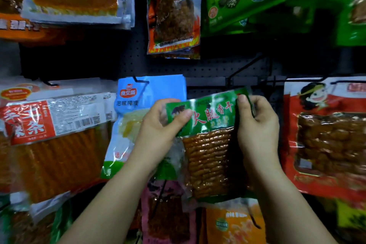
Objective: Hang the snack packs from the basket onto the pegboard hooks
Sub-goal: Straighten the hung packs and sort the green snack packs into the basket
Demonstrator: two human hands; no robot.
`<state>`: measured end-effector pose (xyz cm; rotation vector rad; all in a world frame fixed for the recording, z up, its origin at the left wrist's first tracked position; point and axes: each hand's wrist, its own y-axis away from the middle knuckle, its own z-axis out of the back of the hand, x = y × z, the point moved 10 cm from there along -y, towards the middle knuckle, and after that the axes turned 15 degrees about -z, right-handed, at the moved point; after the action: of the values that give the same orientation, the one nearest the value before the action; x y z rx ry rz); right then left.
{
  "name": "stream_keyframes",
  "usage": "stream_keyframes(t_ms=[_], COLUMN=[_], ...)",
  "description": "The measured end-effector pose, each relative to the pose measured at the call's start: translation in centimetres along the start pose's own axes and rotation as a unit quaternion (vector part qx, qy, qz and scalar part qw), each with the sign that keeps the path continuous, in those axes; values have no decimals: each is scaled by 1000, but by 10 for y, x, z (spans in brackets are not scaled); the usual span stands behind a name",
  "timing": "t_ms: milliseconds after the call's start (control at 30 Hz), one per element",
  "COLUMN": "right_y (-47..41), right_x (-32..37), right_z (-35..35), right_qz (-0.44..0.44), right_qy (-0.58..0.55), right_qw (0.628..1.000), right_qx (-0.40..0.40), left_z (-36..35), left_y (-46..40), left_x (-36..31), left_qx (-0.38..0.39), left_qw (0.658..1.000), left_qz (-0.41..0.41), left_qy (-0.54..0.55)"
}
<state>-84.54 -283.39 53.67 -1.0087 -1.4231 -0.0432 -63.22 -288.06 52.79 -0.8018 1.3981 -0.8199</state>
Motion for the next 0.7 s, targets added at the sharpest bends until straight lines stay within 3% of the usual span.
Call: stream_keyframes(t_ms=[233,700], right_y=[-21,-55], right_x=[28,98], right_z=[31,77], right_qz=[57,212], right_qy=[18,63], right_qw=[997,972], right_qx=[52,-84], left_z=[-39,-93], left_y=[-31,-94], left_x=[-38,-96], left_qx=[-9,-2], left_qw=[996,978], left_qz=[-91,-208], left_qy=[11,32])
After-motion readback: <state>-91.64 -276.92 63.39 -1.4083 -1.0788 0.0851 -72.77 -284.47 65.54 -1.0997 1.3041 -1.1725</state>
